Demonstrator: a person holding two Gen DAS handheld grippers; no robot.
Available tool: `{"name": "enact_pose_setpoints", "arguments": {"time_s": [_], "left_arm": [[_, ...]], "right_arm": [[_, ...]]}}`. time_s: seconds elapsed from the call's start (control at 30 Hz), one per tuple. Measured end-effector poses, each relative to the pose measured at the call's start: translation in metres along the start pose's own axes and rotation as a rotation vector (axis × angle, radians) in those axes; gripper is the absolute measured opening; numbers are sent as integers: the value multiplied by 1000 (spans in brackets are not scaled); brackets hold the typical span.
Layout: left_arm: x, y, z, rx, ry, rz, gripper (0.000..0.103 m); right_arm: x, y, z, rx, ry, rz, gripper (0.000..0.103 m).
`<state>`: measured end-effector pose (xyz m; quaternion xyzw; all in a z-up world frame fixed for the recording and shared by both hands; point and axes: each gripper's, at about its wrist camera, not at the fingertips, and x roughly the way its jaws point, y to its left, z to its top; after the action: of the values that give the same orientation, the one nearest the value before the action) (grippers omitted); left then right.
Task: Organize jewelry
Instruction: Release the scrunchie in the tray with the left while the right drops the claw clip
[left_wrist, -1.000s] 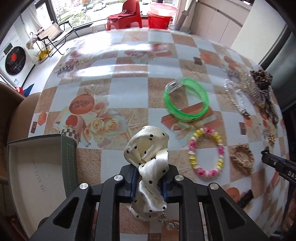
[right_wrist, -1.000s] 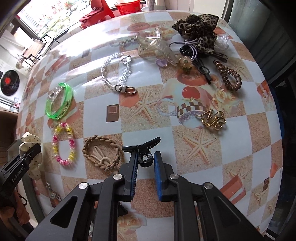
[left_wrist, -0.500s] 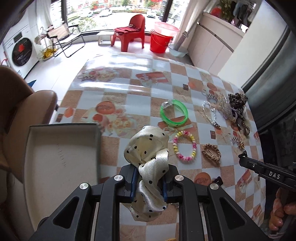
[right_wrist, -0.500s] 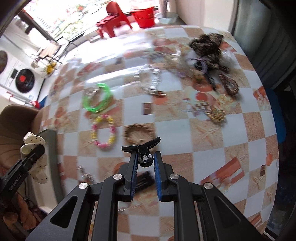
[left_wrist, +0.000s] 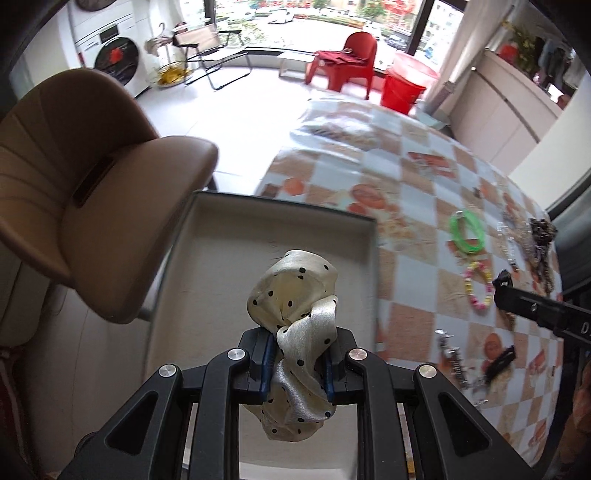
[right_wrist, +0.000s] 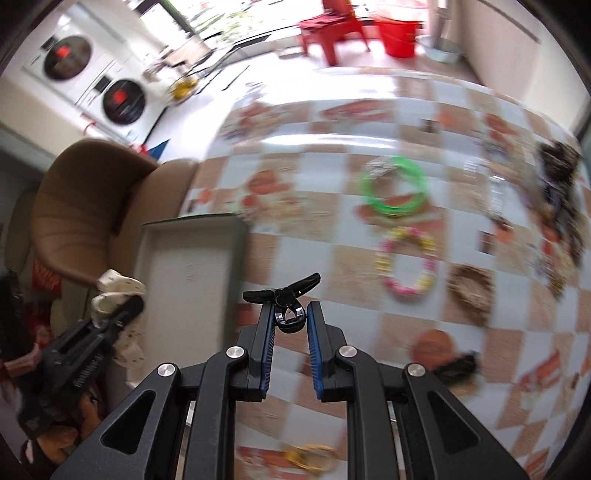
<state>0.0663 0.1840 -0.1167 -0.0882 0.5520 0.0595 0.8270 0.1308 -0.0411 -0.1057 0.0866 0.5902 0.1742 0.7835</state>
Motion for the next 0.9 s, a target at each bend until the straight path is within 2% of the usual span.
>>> {"name": "enact_pose_setpoints", "arguments": {"time_s": [0.17, 0.33, 0.67, 0.9], "left_arm": [[21, 28, 3, -20, 8, 50, 24], [47, 41, 14, -32, 12, 71, 24], [88, 40, 24, -12, 32, 100, 24], [101, 32, 23, 13, 45, 114, 24]], "right_arm": [[35, 48, 15, -57, 33, 37, 19], [75, 77, 29, -84, 67, 32, 19], [135, 81, 46, -72, 127, -13, 19], [148, 71, 43, -79, 163, -81, 19]]}}
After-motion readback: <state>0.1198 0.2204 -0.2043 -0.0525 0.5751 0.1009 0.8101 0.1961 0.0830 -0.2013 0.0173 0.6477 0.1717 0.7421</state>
